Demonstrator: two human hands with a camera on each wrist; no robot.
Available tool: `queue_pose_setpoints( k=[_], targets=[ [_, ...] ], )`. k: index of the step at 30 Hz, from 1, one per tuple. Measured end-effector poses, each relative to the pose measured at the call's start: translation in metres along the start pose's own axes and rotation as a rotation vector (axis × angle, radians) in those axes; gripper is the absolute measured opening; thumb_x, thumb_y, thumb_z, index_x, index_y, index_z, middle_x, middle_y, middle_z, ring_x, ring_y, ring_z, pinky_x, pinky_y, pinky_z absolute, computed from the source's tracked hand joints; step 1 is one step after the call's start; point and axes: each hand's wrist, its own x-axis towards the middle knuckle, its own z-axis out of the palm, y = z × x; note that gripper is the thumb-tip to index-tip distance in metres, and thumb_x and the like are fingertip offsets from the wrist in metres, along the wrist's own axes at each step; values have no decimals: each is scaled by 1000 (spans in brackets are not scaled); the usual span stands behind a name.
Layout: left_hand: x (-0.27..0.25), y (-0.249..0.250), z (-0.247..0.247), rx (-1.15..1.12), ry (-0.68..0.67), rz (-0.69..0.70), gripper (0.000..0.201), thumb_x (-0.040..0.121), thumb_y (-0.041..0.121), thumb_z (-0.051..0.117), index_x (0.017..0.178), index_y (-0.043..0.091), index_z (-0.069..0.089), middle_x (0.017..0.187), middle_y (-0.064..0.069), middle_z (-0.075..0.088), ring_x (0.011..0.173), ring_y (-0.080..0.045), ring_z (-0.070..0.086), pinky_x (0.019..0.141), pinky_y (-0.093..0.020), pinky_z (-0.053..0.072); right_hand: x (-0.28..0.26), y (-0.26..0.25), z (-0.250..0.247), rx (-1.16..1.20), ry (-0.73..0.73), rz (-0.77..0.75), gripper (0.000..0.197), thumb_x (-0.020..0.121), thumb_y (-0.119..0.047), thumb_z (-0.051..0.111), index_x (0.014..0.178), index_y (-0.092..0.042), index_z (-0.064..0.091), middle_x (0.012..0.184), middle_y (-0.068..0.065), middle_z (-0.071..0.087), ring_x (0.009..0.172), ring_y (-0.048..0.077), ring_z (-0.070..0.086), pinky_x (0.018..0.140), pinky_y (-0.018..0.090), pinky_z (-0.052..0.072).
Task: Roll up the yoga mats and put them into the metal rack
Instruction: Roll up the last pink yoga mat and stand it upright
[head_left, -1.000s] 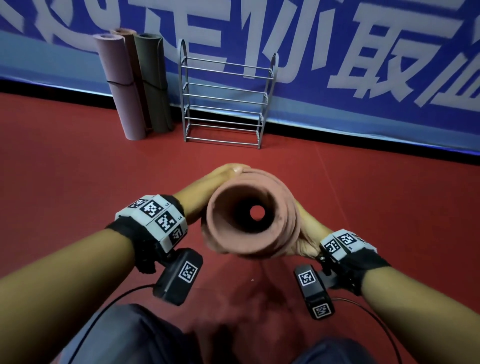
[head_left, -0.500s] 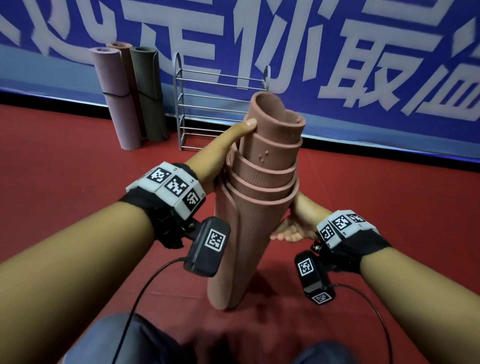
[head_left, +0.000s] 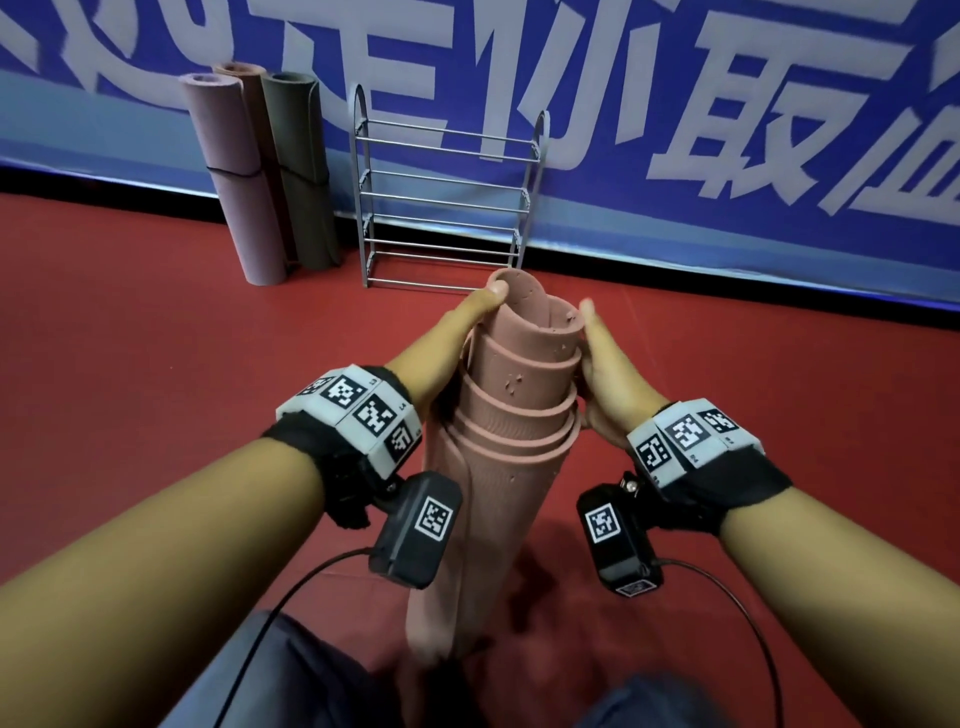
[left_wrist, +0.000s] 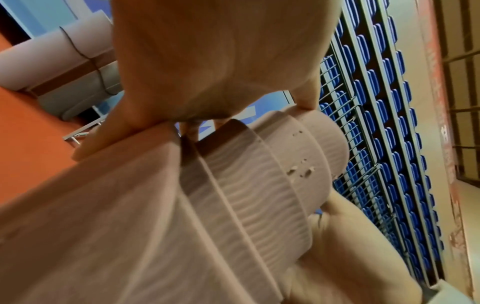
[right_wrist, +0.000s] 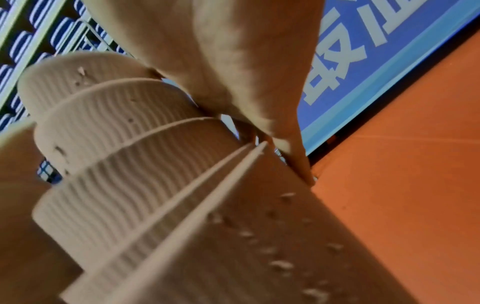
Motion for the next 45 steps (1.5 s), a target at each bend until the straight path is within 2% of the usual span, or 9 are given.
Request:
queue_pose_setpoints(
  k=[6, 11, 17, 22, 27, 29, 36, 41, 45],
  targets=[
    [6, -5, -7, -82, 11, -3, 35, 100, 39, 40, 97, 13, 62, 62, 6, 69, 54, -7, 65, 49, -13, 47, 4, -9, 9, 46, -4, -115, 46, 101, -46, 37, 128, -20, 63, 121, 1, 70, 113, 13, 64, 96, 34, 47],
    [11, -12, -15, -100, 68, -13, 29, 98, 37, 46, 105, 14, 62, 71, 4, 72, 64, -8, 69, 56, -17, 52, 7, -6, 15, -10, 57, -178, 29, 104, -26, 36, 113, -29, 64, 105, -10, 72, 93, -1, 67, 82, 23, 50],
    [7, -20, -17, 59, 115, 11, 33, 92, 37, 53, 112, 13, 63, 105, -8, 70, 93, -20, 65, 92, -38, 49, 4, 11, 24, -77, 97, -234, 29, 96, -29, 39, 111, -31, 64, 126, 0, 65, 120, 16, 59, 110, 42, 40],
    [5, -21, -22, 67, 123, 38, 28, 96, 17, 56, 124, 13, 59, 109, -6, 68, 99, -22, 64, 95, -36, 47, 5, 18, 24, -125, 102, -277, 32, 104, -15, 34, 119, -26, 59, 130, 1, 61, 125, 17, 54, 112, 41, 38],
    [-4, -5, -16, 136, 150, 63, 32, 97, 27, 56, 127, 15, 58, 121, -5, 67, 107, -16, 64, 91, -23, 51, 8, -11, 21, -262, 41, -340, 48, 98, -2, 45, 140, -25, 47, 136, -6, 52, 123, 6, 50, 98, 11, 40],
    [-5, -5, -15, 116, 142, 71, 35, 97, 37, 53, 126, 16, 58, 120, 3, 66, 106, -7, 64, 83, -14, 49, 10, -21, 20, -312, 53, -425, 42, 97, -3, 50, 133, -25, 55, 128, -5, 59, 120, 6, 54, 101, 16, 40],
    [-6, -20, -5, 126, 140, 45, 56, 70, 44, 61, 121, 22, 56, 121, -3, 65, 114, -18, 62, 104, -40, 45, 19, -2, 36, -435, 229, -446, 25, 90, -12, 54, 88, -33, 66, 108, 12, 66, 103, 24, 61, 92, 36, 48],
    [-7, -25, -14, 157, 183, 68, 14, 95, 21, 58, 108, 25, 56, 94, -2, 65, 85, -19, 60, 85, -35, 44, 14, -3, 30, -435, 151, -287, 32, 90, 5, 50, 75, -24, 51, 90, 8, 61, 81, 18, 54, 75, 31, 41],
    [-9, -22, -10, 237, 165, 99, 18, 89, 27, 65, 105, 20, 59, 99, -1, 68, 92, -15, 63, 96, -38, 48, 2, -10, 22, -389, 31, -245, 21, 93, 0, 54, 82, -19, 56, 78, -2, 59, 70, 8, 54, 68, 20, 44]
  ],
)
